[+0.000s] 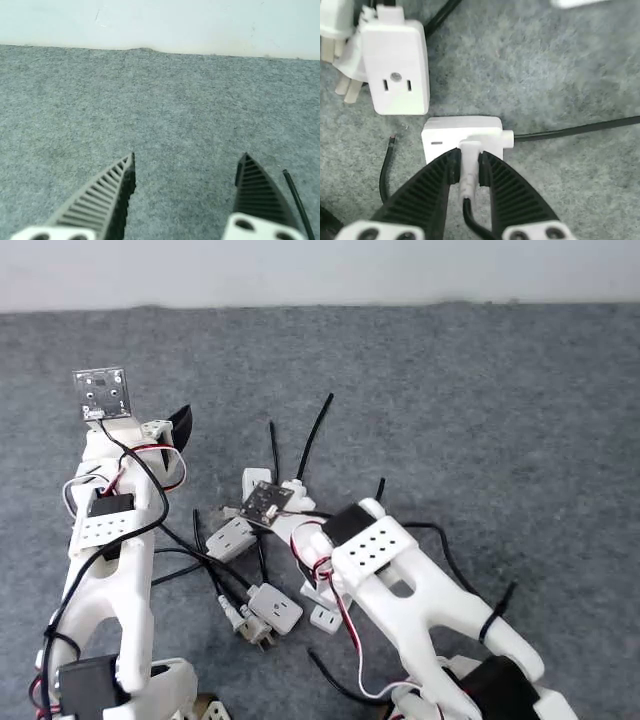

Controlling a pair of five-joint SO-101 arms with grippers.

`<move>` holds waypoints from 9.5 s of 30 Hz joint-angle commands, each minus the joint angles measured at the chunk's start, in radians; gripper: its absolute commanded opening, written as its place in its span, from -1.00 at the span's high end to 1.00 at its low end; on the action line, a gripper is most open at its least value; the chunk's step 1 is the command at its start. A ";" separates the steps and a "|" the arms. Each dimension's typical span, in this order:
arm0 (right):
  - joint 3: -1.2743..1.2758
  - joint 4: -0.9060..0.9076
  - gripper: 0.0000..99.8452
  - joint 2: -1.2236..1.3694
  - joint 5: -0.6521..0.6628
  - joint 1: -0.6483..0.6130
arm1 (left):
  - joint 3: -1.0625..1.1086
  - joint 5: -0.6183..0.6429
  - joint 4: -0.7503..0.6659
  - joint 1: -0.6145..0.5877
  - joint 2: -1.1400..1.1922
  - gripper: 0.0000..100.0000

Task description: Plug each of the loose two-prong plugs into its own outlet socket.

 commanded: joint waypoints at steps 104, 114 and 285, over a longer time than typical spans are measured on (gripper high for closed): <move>-0.080 0.140 0.70 0.058 0.293 0.220 | -0.005 -0.049 -0.023 0.002 -0.005 0.39; 0.143 -0.062 0.70 0.058 0.390 0.315 | -0.005 -0.049 -0.025 0.002 -0.005 0.39; -0.506 -0.232 0.28 0.007 -0.368 0.657 | 0.163 -0.195 0.109 0.137 -0.477 0.96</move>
